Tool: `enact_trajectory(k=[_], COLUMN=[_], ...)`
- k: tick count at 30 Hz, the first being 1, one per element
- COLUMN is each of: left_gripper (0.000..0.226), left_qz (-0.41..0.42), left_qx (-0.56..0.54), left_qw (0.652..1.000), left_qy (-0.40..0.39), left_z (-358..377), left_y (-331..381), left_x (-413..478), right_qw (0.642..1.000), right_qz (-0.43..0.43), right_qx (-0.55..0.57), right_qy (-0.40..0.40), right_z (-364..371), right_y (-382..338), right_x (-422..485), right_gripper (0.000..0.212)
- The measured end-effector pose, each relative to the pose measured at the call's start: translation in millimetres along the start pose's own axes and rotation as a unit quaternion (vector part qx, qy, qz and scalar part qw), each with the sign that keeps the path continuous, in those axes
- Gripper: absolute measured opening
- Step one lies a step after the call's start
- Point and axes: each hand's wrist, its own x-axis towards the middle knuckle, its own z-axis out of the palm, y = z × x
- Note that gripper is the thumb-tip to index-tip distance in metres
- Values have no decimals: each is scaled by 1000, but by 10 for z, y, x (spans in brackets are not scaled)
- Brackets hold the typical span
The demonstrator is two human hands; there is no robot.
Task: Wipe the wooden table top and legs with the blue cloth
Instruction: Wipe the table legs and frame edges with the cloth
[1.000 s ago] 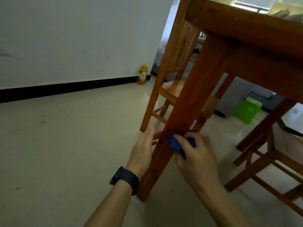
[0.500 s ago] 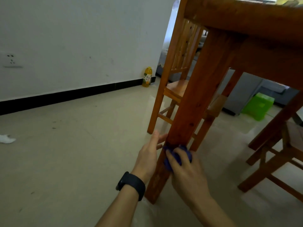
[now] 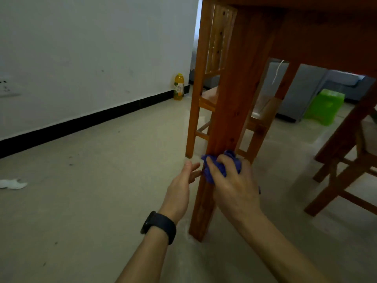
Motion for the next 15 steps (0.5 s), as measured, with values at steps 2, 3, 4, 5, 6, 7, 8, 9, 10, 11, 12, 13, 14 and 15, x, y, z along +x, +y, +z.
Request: enact_trajectory(k=[2, 3, 4, 5, 6, 7, 8, 9, 10, 11, 12, 13, 14, 15], left_gripper=[69, 71, 72, 72, 70, 68, 67, 68, 69, 68, 64, 59, 55, 53], left_qz=[7, 10, 11, 10, 9, 10, 15, 22, 28, 34, 42, 52, 62, 71], left_qx=[2, 0, -1, -1, 1, 4, 7, 9, 12, 16, 16, 15, 16, 21], left_qw=[1000, 1000, 1000, 1000, 1000, 1000, 1000, 1000, 1000, 999, 999, 999, 998, 997], left_qy=[-4, -6, -7, -6, -6, -6, -4, -2, 1, 3, 4, 1, -4, -7], left_z=[12, 22, 30, 31, 31, 27, 25, 25, 28, 35, 48, 67, 93, 118], left_y=[23, 25, 31, 29, 29, 30, 38, 48, 61, 82, 108, 142, 182, 215], left_x=[4, 5, 2, 2, 3, 5, 6, 8, 12, 17, 21, 19, 9, -2], right_qw=[1000, 1000, 999, 997, 996, 997, 999, 1000, 1000, 1000, 999, 999, 999, 997], right_qz=[-4, -18, -35, -50, -55, -51, -38, -22, -5, 11, 22, 24, 19, 11], right_qx=[-7, -9, -10, -11, -13, -13, -11, -5, 4, 15, 25, 34, 47, 69], right_qy=[5, -10, -33, -55, -65, -57, -37, -12, 10, 18, 17, 9, -7, -35], right_z=[34, 66, 98, 105, 84, 44, -1, -38, -56, -35, 12, 100, 214, 330], right_y=[48, 38, 8, -23, -36, -31, -15, 12, 39, 52, 46, 28, -4, -42], right_x=[-22, -66, -120, -159, -156, -121, -64, -3, 41, 51, 10, -77, -199, -349], right_gripper=[56, 59, 62, 63, 63, 62, 60, 56, 54, 53, 55, 58, 61, 62])
